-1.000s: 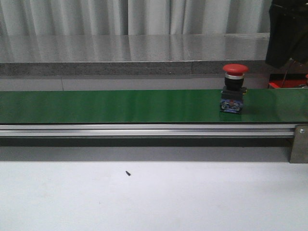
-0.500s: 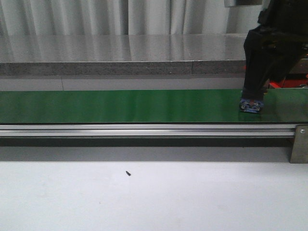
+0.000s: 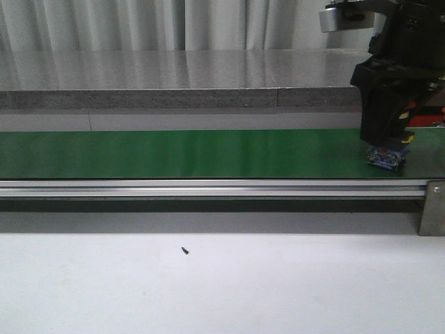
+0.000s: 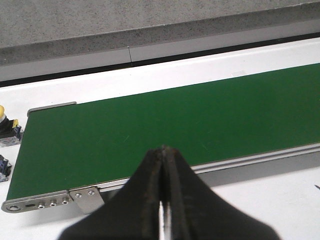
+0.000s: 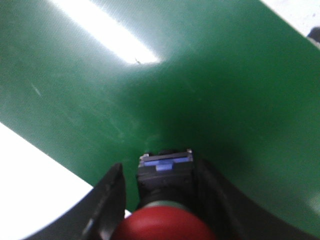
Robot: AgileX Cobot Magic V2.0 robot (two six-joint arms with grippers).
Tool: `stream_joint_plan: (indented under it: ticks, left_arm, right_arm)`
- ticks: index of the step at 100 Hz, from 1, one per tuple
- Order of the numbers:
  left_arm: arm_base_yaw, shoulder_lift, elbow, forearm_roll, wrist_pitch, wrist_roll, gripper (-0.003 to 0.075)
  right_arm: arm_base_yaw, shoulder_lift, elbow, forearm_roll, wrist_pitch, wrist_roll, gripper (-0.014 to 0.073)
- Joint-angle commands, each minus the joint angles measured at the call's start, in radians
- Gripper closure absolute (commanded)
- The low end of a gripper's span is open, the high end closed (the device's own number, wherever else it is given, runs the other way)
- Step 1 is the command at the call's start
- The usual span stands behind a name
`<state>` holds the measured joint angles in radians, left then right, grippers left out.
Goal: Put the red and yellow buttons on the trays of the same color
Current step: 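Grasp the second red button on the belt with the right gripper, then lower the red button into the red tray and open the right gripper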
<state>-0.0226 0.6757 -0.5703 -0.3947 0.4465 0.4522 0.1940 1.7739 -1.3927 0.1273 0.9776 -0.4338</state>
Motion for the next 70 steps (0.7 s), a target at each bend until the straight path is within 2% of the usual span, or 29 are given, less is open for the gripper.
stream_joint_plan:
  ticks: [1,28,70]
  left_arm:
    - [-0.006,-0.003,-0.028,-0.021,-0.07,0.001,0.074]
    - [-0.006,-0.003,-0.028,-0.021,-0.07,0.001,0.074]
    - [-0.006,-0.003,-0.028,-0.021,-0.07,0.001,0.074]
  right_arm:
    - [-0.012,-0.045,-0.025,0.0,0.027,0.005,0.0417]
    - [-0.104,-0.045,-0.136,0.006,0.126,0.009,0.0421]
    - [-0.395,0.018,-0.502,0.033,0.178,0.009,0.0421]
